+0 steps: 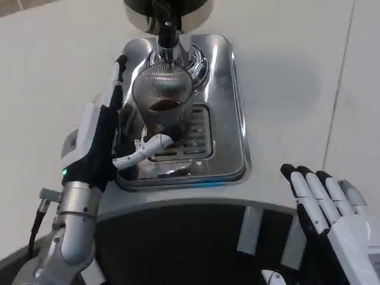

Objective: Grasp the cup under the faucet to collect the drink, then remove the cup.

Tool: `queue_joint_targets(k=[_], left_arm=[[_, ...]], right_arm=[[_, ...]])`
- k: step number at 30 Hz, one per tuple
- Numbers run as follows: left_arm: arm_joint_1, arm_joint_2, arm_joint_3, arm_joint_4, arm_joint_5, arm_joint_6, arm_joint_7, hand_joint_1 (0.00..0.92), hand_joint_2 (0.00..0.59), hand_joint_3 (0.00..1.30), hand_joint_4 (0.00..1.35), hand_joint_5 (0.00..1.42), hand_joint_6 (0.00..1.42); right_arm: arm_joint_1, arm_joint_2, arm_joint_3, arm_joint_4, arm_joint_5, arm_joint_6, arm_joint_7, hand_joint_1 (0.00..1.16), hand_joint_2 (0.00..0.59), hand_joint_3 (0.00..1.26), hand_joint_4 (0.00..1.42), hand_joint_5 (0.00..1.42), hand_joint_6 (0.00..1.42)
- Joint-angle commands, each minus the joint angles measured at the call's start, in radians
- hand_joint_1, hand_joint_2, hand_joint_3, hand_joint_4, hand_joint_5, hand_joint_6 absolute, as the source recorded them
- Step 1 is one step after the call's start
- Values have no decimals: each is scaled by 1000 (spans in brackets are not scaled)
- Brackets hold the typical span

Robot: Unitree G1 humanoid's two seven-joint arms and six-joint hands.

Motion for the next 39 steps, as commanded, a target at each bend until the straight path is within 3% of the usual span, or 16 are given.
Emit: queue_joint_targets(k=[1, 20, 29, 39], left_arm=[[-7, -5, -15, 19, 5, -14, 21, 361, 45, 0, 0, 111, 139], [-39, -43, -20, 51, 1, -12, 49, 399, 53, 0, 0, 217, 230], [-52, -57, -55, 70, 35, 44, 104, 429, 66, 0, 0, 261, 261], [-67, -76, -62, 83, 36, 50, 137, 433, 68, 0, 0, 324, 347]], right_arm=[[5, 13, -5, -6, 10, 0, 20, 437, 407, 0, 0, 0, 0], [29, 53, -10, -48, 18, 4, 86, 429, 405, 0, 0, 0, 0], [19, 90, 3, -55, 12, 16, 122, 415, 407, 0, 0, 0, 0], [7, 117, -2, -63, 8, 31, 166, 402, 406, 0, 0, 0, 0]])
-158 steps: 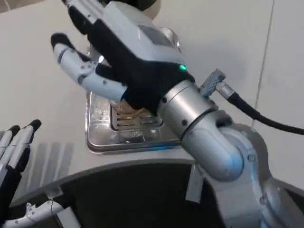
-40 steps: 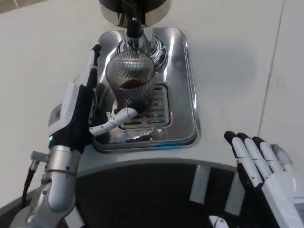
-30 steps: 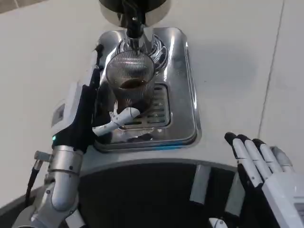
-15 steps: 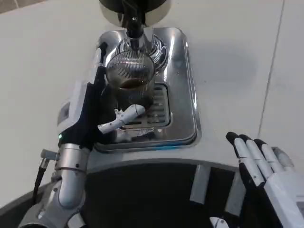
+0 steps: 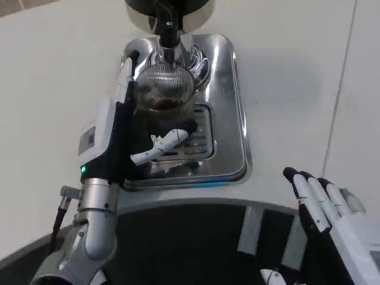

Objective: Grasp the cup under the faucet to collect the drink, then remove the cup.

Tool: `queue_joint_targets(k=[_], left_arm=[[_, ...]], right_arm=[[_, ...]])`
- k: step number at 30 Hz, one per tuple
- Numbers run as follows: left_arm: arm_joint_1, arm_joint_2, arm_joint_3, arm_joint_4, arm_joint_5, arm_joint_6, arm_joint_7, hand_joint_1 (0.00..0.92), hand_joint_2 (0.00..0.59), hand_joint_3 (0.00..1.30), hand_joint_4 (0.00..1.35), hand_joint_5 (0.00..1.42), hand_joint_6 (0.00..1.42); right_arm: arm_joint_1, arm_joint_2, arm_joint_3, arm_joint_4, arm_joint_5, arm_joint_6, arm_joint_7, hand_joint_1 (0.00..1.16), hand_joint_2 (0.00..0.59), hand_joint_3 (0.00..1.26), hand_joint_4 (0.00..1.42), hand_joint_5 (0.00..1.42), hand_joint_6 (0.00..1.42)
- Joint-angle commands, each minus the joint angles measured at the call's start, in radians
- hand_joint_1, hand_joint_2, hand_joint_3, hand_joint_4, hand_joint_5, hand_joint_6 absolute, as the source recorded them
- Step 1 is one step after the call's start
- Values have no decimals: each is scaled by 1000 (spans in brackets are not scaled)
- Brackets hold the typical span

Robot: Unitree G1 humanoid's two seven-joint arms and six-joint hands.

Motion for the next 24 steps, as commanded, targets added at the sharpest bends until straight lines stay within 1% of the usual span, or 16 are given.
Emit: queue_joint_targets(k=[1, 8, 10, 12, 16, 18, 22, 24], left_arm=[[-8, -11, -12, 18, 1, 6, 10, 433, 68, 0, 3, 331, 359], [-14, -15, -19, 23, 6, 1, 10, 448, 68, 0, 21, 367, 414], [-15, -16, -26, 28, 12, 7, 9, 463, 68, 11, 39, 395, 469], [-16, -17, -32, 31, 16, 12, 13, 483, 70, 51, 90, 435, 545], [-19, -21, -51, 30, 31, 32, 46, 527, 80, 176, 237, 610, 841], [-21, -23, -58, 31, 31, 36, 58, 555, 85, 275, 356, 726, 994], [-24, -34, -68, 36, 31, 44, 74, 585, 91, 538, 662, 991, 1294], [-24, -51, -64, 38, 24, 46, 91, 604, 90, 659, 806, 1115, 1411]], right_arm=[[-2, 11, 1, -12, -10, 11, 23, 401, 406, 0, 0, 0, 0], [-2, 22, 5, -15, -12, 14, 37, 389, 411, 0, 0, 0, 0], [-2, 26, 6, -16, -11, 17, 40, 386, 412, 0, 0, 0, 0], [-1, 29, 7, -16, -11, 18, 44, 384, 413, 0, 0, 0, 0], [5, 35, 6, -19, -8, 21, 51, 379, 414, 0, 0, 0, 0], [7, 37, 6, -19, -7, 22, 54, 378, 414, 0, 0, 0, 0], [7, 44, 6, -27, -13, 25, 64, 372, 416, 0, 0, 0, 0], [9, 50, 4, -36, -20, 29, 70, 348, 413, 0, 0, 0, 0]])
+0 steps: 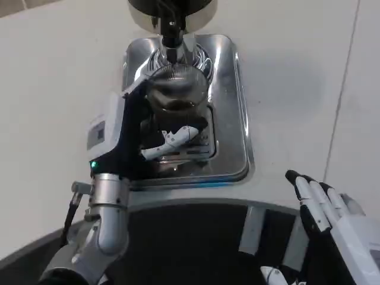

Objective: Grasp the cup under the faucet to collect the drink, then remove the cup.

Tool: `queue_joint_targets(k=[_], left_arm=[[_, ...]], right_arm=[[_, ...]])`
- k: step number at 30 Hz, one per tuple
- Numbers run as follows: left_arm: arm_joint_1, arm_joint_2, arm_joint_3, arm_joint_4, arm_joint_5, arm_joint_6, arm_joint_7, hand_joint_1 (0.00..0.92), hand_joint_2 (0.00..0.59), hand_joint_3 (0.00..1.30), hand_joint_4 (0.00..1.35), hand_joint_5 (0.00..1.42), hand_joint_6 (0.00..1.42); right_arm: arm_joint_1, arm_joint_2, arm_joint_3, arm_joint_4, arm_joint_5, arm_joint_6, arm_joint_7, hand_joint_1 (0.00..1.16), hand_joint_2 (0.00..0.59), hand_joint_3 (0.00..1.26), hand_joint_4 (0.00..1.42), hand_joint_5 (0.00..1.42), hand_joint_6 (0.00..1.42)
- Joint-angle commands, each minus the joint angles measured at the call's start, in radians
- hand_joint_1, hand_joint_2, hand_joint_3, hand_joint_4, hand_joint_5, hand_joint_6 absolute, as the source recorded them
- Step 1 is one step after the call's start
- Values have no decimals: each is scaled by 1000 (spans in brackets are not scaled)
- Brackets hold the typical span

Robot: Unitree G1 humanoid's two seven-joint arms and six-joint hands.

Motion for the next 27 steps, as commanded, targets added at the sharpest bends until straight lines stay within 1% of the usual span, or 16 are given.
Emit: queue_joint_targets(k=[1, 3, 6, 9, 11, 15, 19, 23, 27], left_arm=[[14, -38, -4, 23, -8, 14, 11, 604, 86, 707, 866, 1154, 1422], [13, -60, 4, 20, -24, 7, 20, 632, 91, 793, 960, 1249, 1424], [13, -78, 5, 11, -31, -12, 29, 656, 95, 859, 1034, 1287, 1424], [16, -75, 8, 6, -28, -23, 35, 679, 98, 909, 1077, 1316, 1424], [19, -71, 10, 5, -29, -29, 36, 685, 91, 930, 1104, 1307, 1424], [28, -59, 17, 2, -30, -39, 42, 697, 85, 972, 1135, 1305, 1424], [35, -46, 22, -3, -25, -44, 54, 714, 78, 1011, 1166, 1315, 1424], [42, -33, 22, -6, -19, -53, 59, 739, 60, 1040, 1217, 1332, 1424], [65, -7, 29, -37, -21, -69, 59, 738, 47, 1068, 1251, 1332, 1424]], right_arm=[[17, 9, -2, -35, -21, 11, 18, 346, 413, 0, 0, 0, 0], [17, 17, -4, -47, -31, 19, 29, 343, 413, 0, 0, 0, 0], [12, 30, -3, -59, -46, 29, 48, 341, 413, 0, 0, 0, 0], [0, 49, 8, -69, -68, 35, 72, 339, 413, 0, 0, 0, 0], [-6, 60, 15, -71, -78, 37, 86, 337, 413, 0, 0, 0, 0], [-20, 72, 26, -67, -87, 37, 104, 336, 413, 0, 0, 0, 0], [-22, 68, 23, -55, -73, 32, 100, 334, 413, 0, 0, 0, 0], [-16, 55, 16, -41, -55, 25, 82, 330, 416, 0, 0, 0, 0], [-14, 36, 8, -26, -38, 16, 54, 324, 419, 0, 0, 0, 0]])
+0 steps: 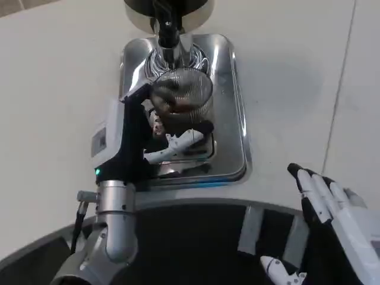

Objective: Grasp the cup under the faucet to collect the drink, then remove the cup.

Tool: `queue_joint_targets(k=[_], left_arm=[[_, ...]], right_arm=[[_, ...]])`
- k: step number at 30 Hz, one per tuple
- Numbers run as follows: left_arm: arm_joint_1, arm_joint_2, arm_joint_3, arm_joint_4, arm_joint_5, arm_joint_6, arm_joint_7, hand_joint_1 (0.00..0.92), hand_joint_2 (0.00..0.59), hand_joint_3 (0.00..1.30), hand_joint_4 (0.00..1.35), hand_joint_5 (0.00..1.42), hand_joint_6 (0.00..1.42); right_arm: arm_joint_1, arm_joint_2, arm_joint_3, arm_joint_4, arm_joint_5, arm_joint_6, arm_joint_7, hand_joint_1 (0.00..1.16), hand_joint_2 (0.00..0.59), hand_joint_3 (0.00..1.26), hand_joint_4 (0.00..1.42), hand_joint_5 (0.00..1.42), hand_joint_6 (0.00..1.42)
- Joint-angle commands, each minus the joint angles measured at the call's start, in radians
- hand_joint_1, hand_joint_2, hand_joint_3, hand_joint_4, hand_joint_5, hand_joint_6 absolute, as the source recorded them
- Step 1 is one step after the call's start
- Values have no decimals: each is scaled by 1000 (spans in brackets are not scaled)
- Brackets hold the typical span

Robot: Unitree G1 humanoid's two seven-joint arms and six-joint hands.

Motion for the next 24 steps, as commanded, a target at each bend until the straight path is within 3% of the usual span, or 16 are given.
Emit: queue_joint_targets(k=[1, 6, 14, 24], left_arm=[[43, 33, 10, -38, -1, -32, 10, 738, 46, 1071, 1261, 1332, 1424], [82, 59, 14, -80, 4, -46, 10, 736, 32, 1091, 1278, 1343, 1424], [135, 89, 30, -155, -1, -75, 1, 744, 29, 1127, 1294, 1360, 1424], [188, 99, 67, -234, -21, -91, -35, 753, 39, 1149, 1308, 1360, 1424]], right_arm=[[12, -20, -11, 18, 24, -14, -36, 323, 419, 0, 0, 0, 0], [-10, -38, -29, 40, 44, -9, -49, 318, 420, 0, 0, 0, 0], [-57, -38, -21, 58, 33, 5, -41, 312, 421, 0, 0, 0, 0], [-107, -41, -17, 79, 29, 17, -27, 309, 421, 0, 0, 0, 0]])
